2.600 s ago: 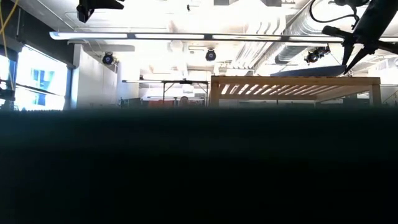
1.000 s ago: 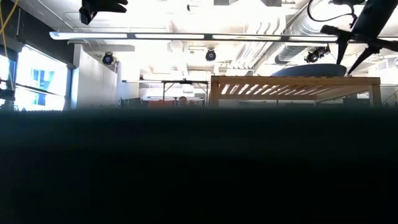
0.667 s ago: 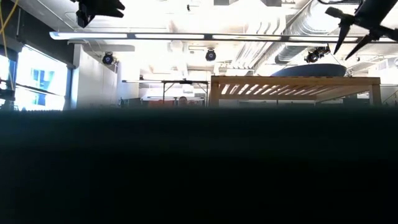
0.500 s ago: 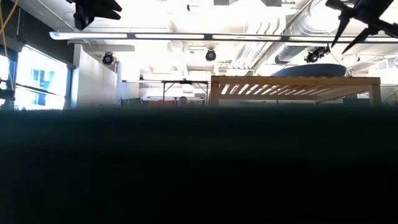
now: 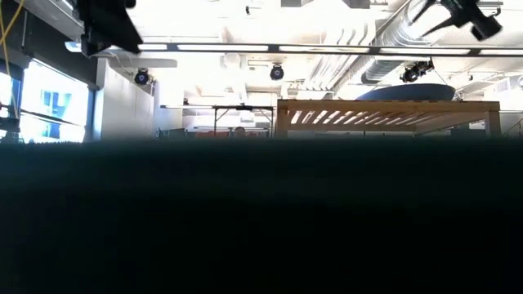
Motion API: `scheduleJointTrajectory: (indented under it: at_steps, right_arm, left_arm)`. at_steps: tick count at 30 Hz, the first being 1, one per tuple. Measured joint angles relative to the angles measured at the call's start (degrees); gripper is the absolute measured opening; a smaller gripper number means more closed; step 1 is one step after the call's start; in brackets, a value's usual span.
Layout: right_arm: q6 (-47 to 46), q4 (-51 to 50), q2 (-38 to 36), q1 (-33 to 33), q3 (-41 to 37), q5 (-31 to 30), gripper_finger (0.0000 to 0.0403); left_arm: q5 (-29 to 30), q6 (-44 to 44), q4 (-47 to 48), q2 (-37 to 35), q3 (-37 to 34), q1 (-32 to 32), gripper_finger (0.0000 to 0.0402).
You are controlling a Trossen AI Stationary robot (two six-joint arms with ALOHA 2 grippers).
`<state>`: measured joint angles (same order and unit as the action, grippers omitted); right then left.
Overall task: Place and stack plates onto a shelf
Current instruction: Stack the orange plate on the blue plate on the shelf
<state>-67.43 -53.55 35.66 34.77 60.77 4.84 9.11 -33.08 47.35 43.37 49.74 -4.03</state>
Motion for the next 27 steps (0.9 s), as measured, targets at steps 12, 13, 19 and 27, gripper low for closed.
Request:
scheduleJointTrajectory:
  at_steps: [12, 13, 19, 27]
  right_arm:
    - [11.1, 24.7, 1.6, -10.1, 0.0, 1.7, 0.0119]
    - [12.4, 26.8, 1.9, -10.7, 0.0, 2.7, 0.0119]
    - [17.3, 32.5, 3.1, -12.5, 0.0, 8.5, 0.0119]
    - [20.7, 31.8, 3.9, -13.9, 0.0, 11.9, 0.0119]
  left_arm:
    - [6.6, -1.8, 0.0, 9.5, -1.7, -1.0, 0.0083]
    - [6.5, -1.8, -0.1, 10.5, -1.7, -1.3, 0.0083]
    - [6.5, -0.4, -0.2, 15.8, -1.7, -4.1, 0.0083]
    - [6.5, 1.1, -0.2, 20.6, -1.7, -7.4, 0.0083]
